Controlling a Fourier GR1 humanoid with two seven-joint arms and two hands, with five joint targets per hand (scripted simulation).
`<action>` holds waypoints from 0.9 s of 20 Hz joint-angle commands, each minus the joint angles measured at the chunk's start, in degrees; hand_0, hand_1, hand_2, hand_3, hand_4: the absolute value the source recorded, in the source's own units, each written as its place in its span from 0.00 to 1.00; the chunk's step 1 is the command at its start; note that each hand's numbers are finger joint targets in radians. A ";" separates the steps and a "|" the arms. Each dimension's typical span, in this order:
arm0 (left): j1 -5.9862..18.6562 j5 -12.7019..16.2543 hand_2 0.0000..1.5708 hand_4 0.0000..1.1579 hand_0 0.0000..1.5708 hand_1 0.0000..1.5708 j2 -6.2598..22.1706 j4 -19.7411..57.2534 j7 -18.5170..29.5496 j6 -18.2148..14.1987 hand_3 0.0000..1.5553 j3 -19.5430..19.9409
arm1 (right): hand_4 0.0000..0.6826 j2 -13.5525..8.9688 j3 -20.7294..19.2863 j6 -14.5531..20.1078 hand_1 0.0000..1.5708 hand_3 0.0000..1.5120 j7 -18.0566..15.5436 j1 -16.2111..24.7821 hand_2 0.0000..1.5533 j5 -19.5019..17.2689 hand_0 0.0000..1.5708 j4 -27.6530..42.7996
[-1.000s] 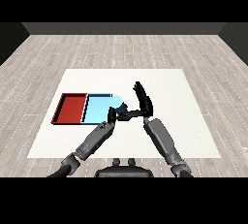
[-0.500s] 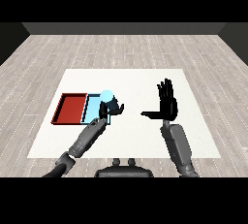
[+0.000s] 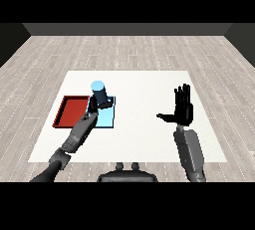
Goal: Pick the blue can and put it in the blue box
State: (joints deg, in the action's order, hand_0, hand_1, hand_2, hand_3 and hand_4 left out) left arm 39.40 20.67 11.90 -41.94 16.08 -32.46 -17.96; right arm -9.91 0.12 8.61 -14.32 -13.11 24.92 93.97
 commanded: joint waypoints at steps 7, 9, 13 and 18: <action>8.66 -2.15 1.00 0.88 1.00 1.00 1.57 26.45 -4.74 4.17 0.93 4.43 | 0.00 1.34 -1.18 -0.79 0.00 0.00 -1.70 -0.55 0.00 -0.15 0.00 -5.34; 8.57 -3.13 0.97 0.86 1.00 1.00 0.89 29.56 -5.02 3.11 0.89 4.33 | 0.00 -0.78 -4.57 -3.02 0.00 0.00 -2.69 -1.27 0.00 1.61 0.00 -8.09; 9.25 -5.67 0.81 0.81 0.86 0.86 -1.09 36.39 -10.23 1.17 0.76 2.25 | 0.00 0.02 -3.43 -1.83 0.00 0.00 -1.73 -5.79 0.00 0.21 0.00 -11.70; 4.18 -6.07 0.48 0.81 0.56 0.56 -2.51 40.32 -6.99 4.06 0.27 2.73 | 0.00 0.49 -3.55 -4.01 0.00 0.00 -4.28 -1.53 0.00 0.80 0.00 -10.04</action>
State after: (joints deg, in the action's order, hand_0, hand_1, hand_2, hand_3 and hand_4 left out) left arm 46.03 15.53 10.06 -5.15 7.74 -29.52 -15.08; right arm -8.83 -2.73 5.80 -18.19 -14.97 25.26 84.05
